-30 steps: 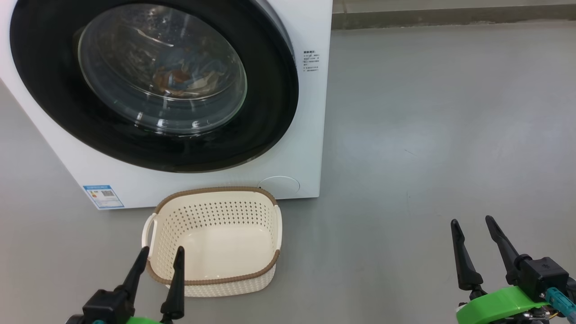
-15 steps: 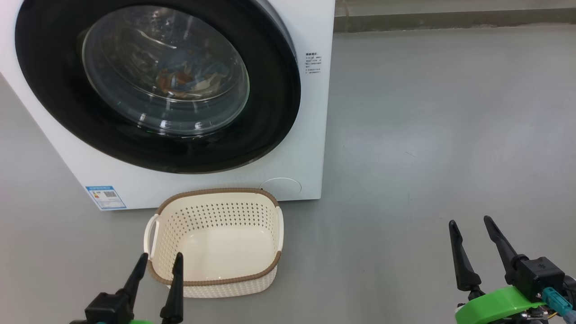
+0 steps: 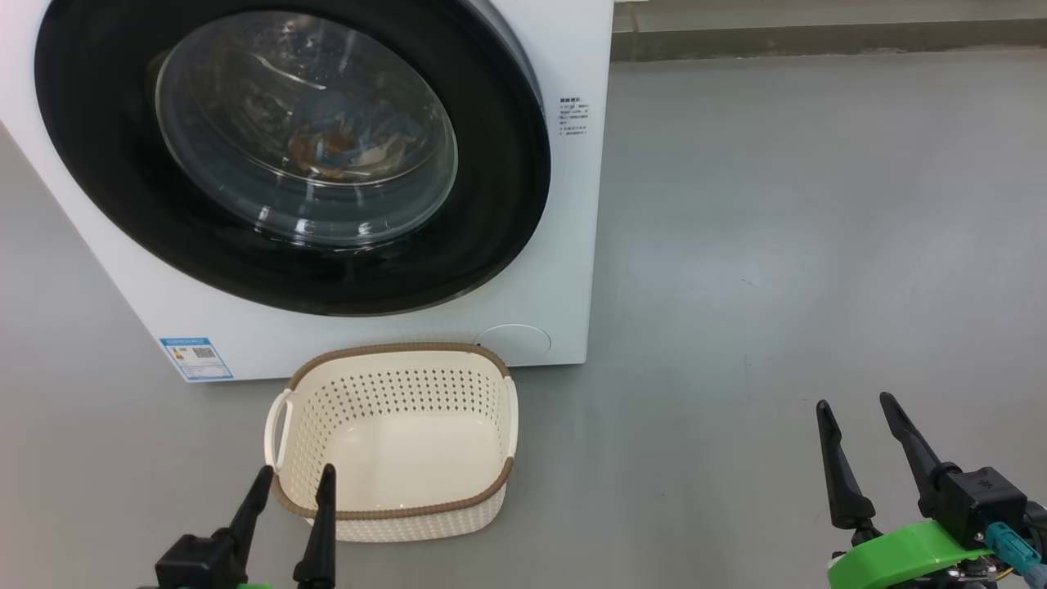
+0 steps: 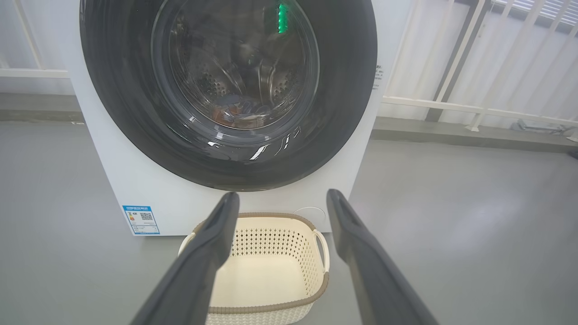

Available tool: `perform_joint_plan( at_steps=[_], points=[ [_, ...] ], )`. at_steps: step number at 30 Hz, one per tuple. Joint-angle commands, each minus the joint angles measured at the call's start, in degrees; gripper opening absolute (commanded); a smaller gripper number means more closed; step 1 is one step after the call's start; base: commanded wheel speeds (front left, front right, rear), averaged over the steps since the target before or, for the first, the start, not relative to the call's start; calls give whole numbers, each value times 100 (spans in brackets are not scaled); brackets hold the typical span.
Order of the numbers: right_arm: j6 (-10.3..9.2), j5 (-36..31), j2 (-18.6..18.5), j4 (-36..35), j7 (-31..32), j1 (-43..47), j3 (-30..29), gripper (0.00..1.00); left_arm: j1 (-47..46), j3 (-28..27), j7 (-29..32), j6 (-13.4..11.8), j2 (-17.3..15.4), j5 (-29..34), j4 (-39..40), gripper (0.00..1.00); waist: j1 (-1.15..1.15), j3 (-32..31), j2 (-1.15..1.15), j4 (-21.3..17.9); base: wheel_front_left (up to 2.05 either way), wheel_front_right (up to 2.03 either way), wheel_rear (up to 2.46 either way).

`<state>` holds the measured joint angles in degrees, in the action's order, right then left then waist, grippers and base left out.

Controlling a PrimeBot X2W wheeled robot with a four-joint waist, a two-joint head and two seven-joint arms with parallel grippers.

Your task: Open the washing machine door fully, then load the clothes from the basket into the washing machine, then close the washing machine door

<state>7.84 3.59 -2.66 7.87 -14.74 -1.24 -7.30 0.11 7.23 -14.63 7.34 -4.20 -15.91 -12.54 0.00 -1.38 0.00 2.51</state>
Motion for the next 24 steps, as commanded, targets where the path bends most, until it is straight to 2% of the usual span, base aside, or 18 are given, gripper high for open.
perform_joint_plan(
  at_steps=[1, 15, 16, 24],
  points=[
    [-35, -28, -22, -136, -26, -65, 148, 100, -68, -154, -37, 14, -117, -11, 135, 100, 0, -3, 0, -4, 0, 0, 0],
    [-35, -4, -21, -99, -26, -91, 158, 100, -57, -117, -37, 14, -123, -171, 46, 100, 0, -21, 0, -29, 0, 0, 0],
    [0, 1, 1, 25, 0, -1, 2, 0, 48, 70, 0, 0, -40, -149, -74, 0, 0, -21, 0, -28, 0, 0, 0],
    [0, 316, 32, 327, 118, 8, -39, 0, 121, 70, 72, -2, 30, -444, -271, 0, 7, -20, 0, -36, 0, 0, 0]
  ],
)
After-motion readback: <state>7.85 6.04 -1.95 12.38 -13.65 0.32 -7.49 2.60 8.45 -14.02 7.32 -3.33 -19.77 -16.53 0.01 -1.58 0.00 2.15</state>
